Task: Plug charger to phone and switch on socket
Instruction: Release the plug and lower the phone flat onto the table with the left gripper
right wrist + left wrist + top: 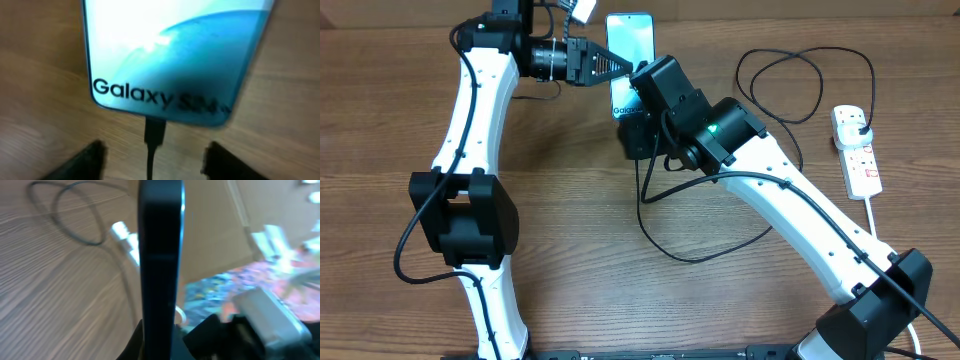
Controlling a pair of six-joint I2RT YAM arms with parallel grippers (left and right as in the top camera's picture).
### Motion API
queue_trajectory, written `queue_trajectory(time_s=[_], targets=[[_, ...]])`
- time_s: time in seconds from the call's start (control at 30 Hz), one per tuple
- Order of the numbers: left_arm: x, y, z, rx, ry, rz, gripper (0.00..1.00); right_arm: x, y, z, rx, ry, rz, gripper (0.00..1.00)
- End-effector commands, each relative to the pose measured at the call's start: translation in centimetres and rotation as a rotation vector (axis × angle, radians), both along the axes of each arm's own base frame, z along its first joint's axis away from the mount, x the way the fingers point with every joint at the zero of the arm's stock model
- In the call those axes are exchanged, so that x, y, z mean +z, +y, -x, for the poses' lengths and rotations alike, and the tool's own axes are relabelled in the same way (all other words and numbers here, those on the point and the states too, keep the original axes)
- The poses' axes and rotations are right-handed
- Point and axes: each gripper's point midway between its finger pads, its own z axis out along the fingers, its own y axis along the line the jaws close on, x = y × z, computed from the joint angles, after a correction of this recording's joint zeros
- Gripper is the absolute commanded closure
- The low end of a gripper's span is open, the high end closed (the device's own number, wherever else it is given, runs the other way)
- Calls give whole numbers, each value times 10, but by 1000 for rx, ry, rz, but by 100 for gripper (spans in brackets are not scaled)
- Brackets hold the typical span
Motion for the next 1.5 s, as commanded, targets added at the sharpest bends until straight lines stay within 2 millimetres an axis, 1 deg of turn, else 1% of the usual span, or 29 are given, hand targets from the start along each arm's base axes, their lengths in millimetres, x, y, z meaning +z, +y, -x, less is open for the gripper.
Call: queue_trajectory(time_s=[0.0,0.07,0.13,0.2,0.27,0.3,0.33,0.4,0.47,0.53,0.57,0.67,0.7,0.73,0.83,0.87,0.9,1.0,1.1,1.2,1.27,1.33,1.37,1.43,1.47], targets=[[-6,8,-6,74,-28,-159,96,11,-8,3,-27,-10,-6,7],[-20,14,-7,99,1,-229,96,20,-15,9,-44,-5,-14,0],[-27,14,-5,97,34,-242,96,28,-24,13,-75,1,-26,0],[-38,12,-1,83,76,-251,96,35,-39,13,-125,9,-39,0],[-52,8,3,66,101,-269,96,40,-61,11,-187,24,-43,0],[-63,6,6,58,119,-293,96,40,-73,10,-215,35,-34,0],[-78,0,12,39,147,-316,96,35,-95,9,-264,66,-12,0],[-91,-8,21,15,183,-322,96,29,-113,11,-303,115,4,0],[-109,-19,32,-20,220,-332,96,21,-134,16,-347,192,4,0],[-118,-26,35,-25,233,-334,96,19,-144,18,-369,224,-8,0],[-129,-26,33,9,275,-357,96,18,-150,19,-386,244,-14,0],[-158,-17,23,106,326,-460,96,15,-162,20,-416,271,-14,0],[-164,-15,21,122,330,-477,96,15,-166,21,-427,279,-12,0],[-172,-14,23,123,338,-481,96,13,-175,23,-450,295,-6,0],[-183,-13,26,121,357,-491,96,12,-183,24,-474,309,-2,0],[-190,-12,24,127,353,-499,96,12,-187,22,-485,308,-4,0],[-192,-12,22,133,357,-497,96,12,-189,22,-489,307,-5,0],[-201,-13,19,142,372,-496,96,12,-192,21,-498,307,-6,0],[-218,-13,18,151,414,-502,96,12,-192,21,-498,306,-7,0],[-236,-13,21,145,461,-512,96,12,-192,20,-498,306,-7,0],[-243,-12,24,141,479,-518,95,12,-192,20,-498,305,-7,0],[-246,-10,24,145,482,-533,90,12,-192,20,-498,306,-7,0],[-248,-9,24,149,480,-544,85,12,-192,20,-498,306,-7,0],[-250,-6,23,157,476,-563,83,12,-192,20,-499,306,-7,0],[-251,-5,23,161,476,-574,81,12,-192,20,-501,306,-7,0]])
